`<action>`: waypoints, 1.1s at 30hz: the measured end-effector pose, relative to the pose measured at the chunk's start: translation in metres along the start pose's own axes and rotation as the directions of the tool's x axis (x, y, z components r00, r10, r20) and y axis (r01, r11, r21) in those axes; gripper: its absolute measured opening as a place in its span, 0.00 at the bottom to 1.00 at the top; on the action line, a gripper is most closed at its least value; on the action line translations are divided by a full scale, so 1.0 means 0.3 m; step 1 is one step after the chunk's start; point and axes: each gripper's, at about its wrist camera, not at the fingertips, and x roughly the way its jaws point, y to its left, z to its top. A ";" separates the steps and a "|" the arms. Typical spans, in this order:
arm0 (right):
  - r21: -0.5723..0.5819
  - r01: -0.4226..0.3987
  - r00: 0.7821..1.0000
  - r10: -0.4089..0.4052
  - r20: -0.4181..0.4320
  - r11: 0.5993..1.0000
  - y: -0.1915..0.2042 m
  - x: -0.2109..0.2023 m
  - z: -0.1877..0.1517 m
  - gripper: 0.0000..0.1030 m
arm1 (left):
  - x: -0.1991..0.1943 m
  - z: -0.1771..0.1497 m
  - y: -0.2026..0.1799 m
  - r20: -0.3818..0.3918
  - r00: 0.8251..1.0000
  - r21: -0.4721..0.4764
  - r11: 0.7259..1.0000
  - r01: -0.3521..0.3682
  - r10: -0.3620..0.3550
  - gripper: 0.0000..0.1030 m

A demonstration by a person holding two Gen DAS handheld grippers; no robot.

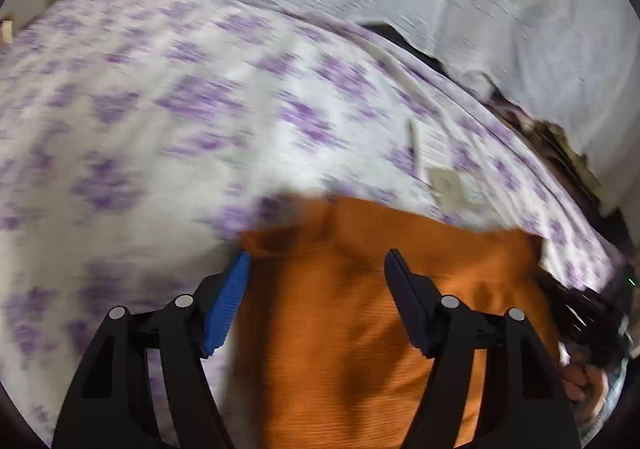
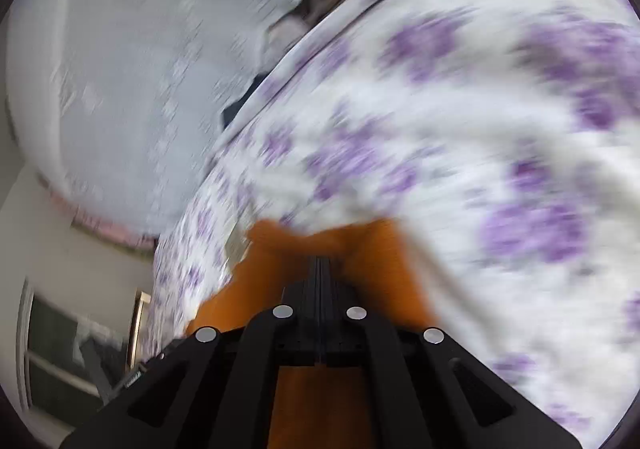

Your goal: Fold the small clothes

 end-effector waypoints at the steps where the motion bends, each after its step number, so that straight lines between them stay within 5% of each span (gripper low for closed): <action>1: 0.007 0.012 1.000 -0.012 0.028 1.000 -0.002 -0.037 -0.002 0.06 | -0.027 -0.001 0.016 0.016 1.000 -0.012 1.000 0.002 -0.001 0.72; 3: -0.050 -0.034 0.999 0.036 0.040 0.998 0.044 -0.097 -0.022 0.06 | -0.092 0.000 0.036 0.026 0.994 -0.032 0.993 0.110 -0.109 0.77; 5: -0.126 -0.118 0.993 0.119 0.004 0.985 0.127 -0.121 -0.072 0.10 | -0.167 -0.022 0.013 0.034 0.970 -0.025 0.970 0.242 -0.241 0.85; 9: -0.235 -0.269 0.947 0.212 -0.241 0.934 0.285 -0.047 -0.263 0.23 | -0.183 -0.114 -0.136 -0.033 0.950 0.102 0.944 0.314 -0.312 0.88; 12: -0.267 -0.207 0.946 0.123 -0.299 0.941 0.277 0.008 -0.333 0.18 | -0.115 -0.207 -0.188 -0.088 0.981 0.205 0.960 0.190 -0.175 0.88; 13: -0.248 -0.191 0.948 0.113 -0.298 0.950 0.234 0.014 -0.326 0.05 | -0.072 -0.232 -0.181 -0.110 0.988 0.236 0.963 0.128 -0.104 0.88; 17: -0.027 -0.205 0.954 0.194 -0.227 0.978 0.022 -0.035 -0.240 0.00 | -0.096 -0.264 -0.151 -0.047 0.999 0.305 0.952 0.007 0.008 0.90; 19: -0.014 -0.156 0.978 0.152 -0.144 0.988 -0.043 -0.117 -0.203 0.00 | -0.113 -0.275 -0.089 -0.008 0.993 0.268 0.957 -0.112 0.119 0.96; 23: 0.082 -0.117 0.991 0.121 -0.050 0.990 -0.152 -0.224 -0.170 0.00 | -0.165 -0.243 0.075 -0.042 0.999 0.090 0.996 -0.008 0.012 0.91; 26: 0.023 -0.059 0.998 0.059 0.003 0.998 -0.102 -0.297 -0.184 0.07 | -0.258 -0.272 0.070 0.024 1.000 0.101 0.995 -0.021 0.019 0.91; 30: -0.137 -0.219 0.972 0.204 -0.114 0.966 0.086 -0.282 -0.274 0.11 | -0.303 -0.326 -0.019 0.020 0.995 0.174 0.980 0.094 -0.099 0.93; 33: -0.230 -0.248 0.944 0.182 -0.274 0.941 0.194 -0.158 -0.388 0.14 | -0.219 -0.351 -0.086 -0.038 0.998 0.243 0.968 0.058 -0.050 0.93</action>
